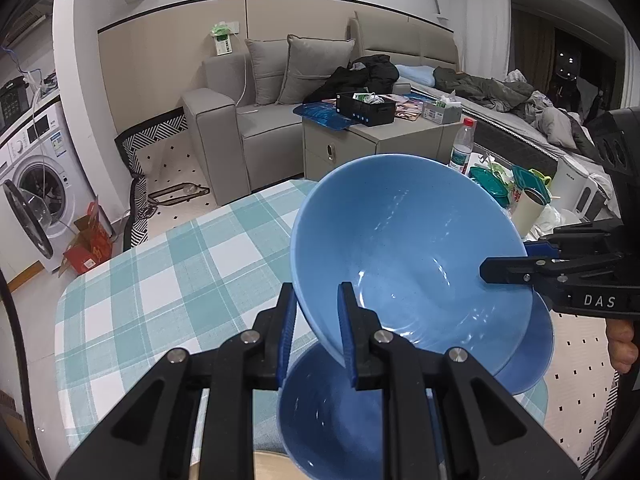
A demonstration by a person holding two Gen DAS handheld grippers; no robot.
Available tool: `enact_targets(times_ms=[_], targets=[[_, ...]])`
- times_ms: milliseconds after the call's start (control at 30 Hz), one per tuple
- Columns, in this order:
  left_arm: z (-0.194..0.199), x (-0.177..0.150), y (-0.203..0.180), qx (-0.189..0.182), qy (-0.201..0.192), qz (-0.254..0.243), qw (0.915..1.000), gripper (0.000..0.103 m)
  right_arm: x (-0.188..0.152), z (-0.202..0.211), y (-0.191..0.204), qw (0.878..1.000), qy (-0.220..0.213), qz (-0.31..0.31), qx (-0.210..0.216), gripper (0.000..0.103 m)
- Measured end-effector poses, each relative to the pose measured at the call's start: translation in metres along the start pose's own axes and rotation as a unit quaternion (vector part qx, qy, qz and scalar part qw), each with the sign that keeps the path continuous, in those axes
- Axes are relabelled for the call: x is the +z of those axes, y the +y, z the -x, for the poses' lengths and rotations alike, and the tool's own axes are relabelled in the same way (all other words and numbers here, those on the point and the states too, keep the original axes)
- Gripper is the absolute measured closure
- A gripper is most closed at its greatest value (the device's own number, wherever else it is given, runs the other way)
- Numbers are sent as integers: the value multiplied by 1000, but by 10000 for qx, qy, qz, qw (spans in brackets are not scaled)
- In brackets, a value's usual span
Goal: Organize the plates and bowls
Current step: 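Lift the blue bowl with both grippers and carry it toward another blue bowl, then lower the held blue bowl into the other blue bowl with both grippers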
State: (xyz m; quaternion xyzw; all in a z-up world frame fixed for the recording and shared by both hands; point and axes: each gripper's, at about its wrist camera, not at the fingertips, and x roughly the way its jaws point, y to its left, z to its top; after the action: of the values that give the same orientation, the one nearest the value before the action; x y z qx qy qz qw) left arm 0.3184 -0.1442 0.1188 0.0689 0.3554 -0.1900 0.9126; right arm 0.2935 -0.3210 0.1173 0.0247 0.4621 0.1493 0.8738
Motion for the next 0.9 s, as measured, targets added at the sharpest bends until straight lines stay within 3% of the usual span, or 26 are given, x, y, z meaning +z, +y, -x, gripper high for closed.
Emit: enact_targets(times_ms=[900], targets=[[20,-50,15,188,163,252,9994,84,-25,-17,31,9987,344,277,249,79]])
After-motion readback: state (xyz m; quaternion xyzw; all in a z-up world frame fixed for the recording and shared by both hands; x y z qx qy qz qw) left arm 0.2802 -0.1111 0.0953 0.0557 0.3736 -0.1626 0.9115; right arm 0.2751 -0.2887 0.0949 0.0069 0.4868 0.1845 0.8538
